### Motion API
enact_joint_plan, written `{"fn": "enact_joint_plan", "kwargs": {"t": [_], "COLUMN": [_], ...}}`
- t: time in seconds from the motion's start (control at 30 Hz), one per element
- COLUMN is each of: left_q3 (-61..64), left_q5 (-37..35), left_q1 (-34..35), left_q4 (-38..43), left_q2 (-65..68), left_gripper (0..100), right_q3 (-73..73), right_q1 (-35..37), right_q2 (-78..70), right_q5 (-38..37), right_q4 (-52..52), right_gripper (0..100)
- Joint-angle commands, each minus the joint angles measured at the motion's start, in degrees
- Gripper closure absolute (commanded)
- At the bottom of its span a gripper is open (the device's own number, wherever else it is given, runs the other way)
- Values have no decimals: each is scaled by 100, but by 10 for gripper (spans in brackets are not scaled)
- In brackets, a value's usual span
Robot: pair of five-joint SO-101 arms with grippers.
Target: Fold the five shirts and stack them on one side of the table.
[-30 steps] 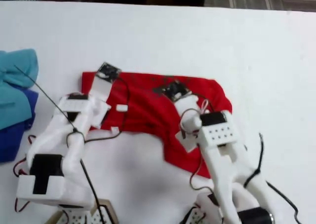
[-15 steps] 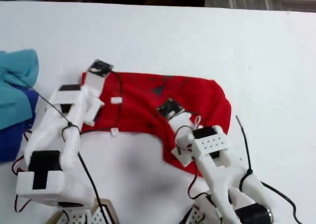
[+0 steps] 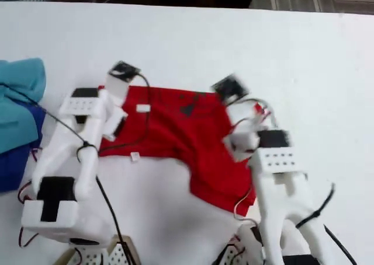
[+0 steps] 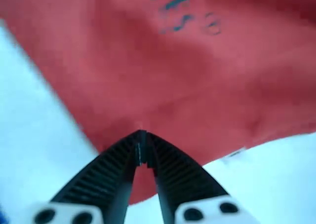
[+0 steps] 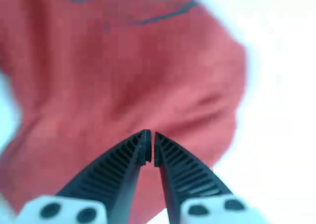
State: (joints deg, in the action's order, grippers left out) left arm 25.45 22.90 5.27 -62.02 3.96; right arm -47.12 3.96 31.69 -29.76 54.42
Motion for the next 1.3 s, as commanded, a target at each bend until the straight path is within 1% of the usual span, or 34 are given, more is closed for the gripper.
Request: {"fn": "enact_joint_plan", "kwargs": {"t": [0.0, 0.1, 0.23, 0.4, 0.53, 0.7, 0.87, 0.97, 1.03, 1.13, 1.2, 1.27], "left_q3": [-277, -620, -1376, -1982, -2141, -2211, -2211, -2114, -1903, -1411, -919, -312], "left_q5": [-88, -97, -26, 615, 1178, 1292, 1248, 1248, 1240, 1240, 1240, 1240], "left_q1": [-325, -255, 70, 642, 949, 949, 835, 870, 853, 738, 668, 651], "left_q4": [158, -9, -800, -1495, -1635, -1618, -1626, -1635, -1618, -1477, -1240, -800], "left_q2": [360, 1046, 1811, 2198, 2312, 2338, 2312, 2101, 1697, 888, 343, -132], "left_gripper": [976, 976, 976, 976, 976, 976, 976, 976, 976, 976, 976, 976], "right_q3": [308, 721, 1908, 3701, 5240, 6892, 7727, 7727, 7525, 6752, 5890, 4730], "right_q1": [-532, -576, -576, -699, -1042, -1174, -1130, -1138, -1138, -1051, -963, -875], "right_q2": [-620, -1763, -3284, -4936, -6026, -6853, -6721, -6237, -5833, -5051, -4400, -3635], "right_q5": [-79, -193, -202, -229, -229, -237, -237, -237, -246, -457, -545, -633], "right_q4": [-725, -778, -286, 690, 1253, 2220, 3002, 3319, 3477, 3486, 3380, 3020], "right_gripper": [978, 978, 978, 978, 978, 978, 978, 978, 978, 978, 978, 978]}}
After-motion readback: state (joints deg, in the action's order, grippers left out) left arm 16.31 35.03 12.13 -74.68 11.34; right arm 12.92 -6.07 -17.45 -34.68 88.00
